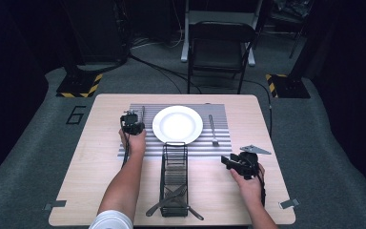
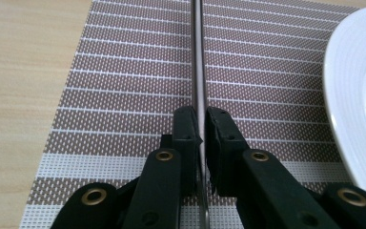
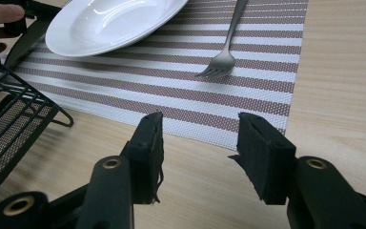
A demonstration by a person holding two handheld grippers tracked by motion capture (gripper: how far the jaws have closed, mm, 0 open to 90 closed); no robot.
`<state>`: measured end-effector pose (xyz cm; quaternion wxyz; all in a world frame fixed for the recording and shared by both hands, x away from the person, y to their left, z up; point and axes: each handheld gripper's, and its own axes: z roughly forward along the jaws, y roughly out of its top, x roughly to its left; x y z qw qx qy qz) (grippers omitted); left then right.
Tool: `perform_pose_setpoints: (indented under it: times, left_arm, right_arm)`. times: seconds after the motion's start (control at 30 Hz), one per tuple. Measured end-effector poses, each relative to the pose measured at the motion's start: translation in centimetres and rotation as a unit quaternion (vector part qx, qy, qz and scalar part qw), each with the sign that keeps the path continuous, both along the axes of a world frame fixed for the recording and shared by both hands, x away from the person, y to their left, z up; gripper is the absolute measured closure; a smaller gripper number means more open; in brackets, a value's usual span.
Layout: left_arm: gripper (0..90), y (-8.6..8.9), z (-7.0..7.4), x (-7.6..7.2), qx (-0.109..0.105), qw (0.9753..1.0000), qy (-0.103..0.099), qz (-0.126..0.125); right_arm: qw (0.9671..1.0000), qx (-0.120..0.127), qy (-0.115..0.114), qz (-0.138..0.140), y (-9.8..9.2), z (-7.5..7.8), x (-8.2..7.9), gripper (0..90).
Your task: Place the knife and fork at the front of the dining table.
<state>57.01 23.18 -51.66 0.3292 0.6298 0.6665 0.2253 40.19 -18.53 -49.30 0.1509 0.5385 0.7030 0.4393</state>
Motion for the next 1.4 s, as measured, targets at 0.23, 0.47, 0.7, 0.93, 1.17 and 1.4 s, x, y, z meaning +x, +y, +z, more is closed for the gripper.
perform_pose_setpoints:
  times: [0.23, 0.47, 0.7, 0.93, 1.17, 1.4]
  left_arm:
    - [81.5, 0.1, 0.0, 0.1, -0.004, 1.0, 0.0, -0.004]
    - [81.4, 0.2, -0.1, 0.1, -0.004, 1.0, -0.003, -0.008]
    - [80.7, 0.2, 0.0, 0.1, 0.008, 0.9999, -0.002, -0.012]
    - [78.0, 0.7, 0.0, 0.1, 0.012, 0.9998, 0.0, -0.015]
    - [71.2, 0.9, 0.4, -0.1, 0.015, 0.9998, 0.0, -0.013]
    - [62.5, 1.2, 1.6, -0.5, -0.001, 0.9996, -0.008, -0.026]
  right_arm:
    - [1.0, -0.001, 0.002, 0.003, 0.1, -0.2, 0.1, 51.4]
    - [1.0, 0.0, 0.003, -0.001, -0.1, -0.3, 0.3, 51.3]
    - [1.0, -0.001, 0.002, -0.002, -0.1, -0.3, 0.3, 51.3]
    - [1.0, 0.001, 0.001, -0.009, -0.4, -0.2, 0.3, 51.3]
    - [1.0, -0.001, 0.0, -0.008, -0.4, -0.2, 0.2, 51.3]
    - [1.0, -0.001, -0.002, -0.01, -0.5, -0.2, 0.2, 51.3]
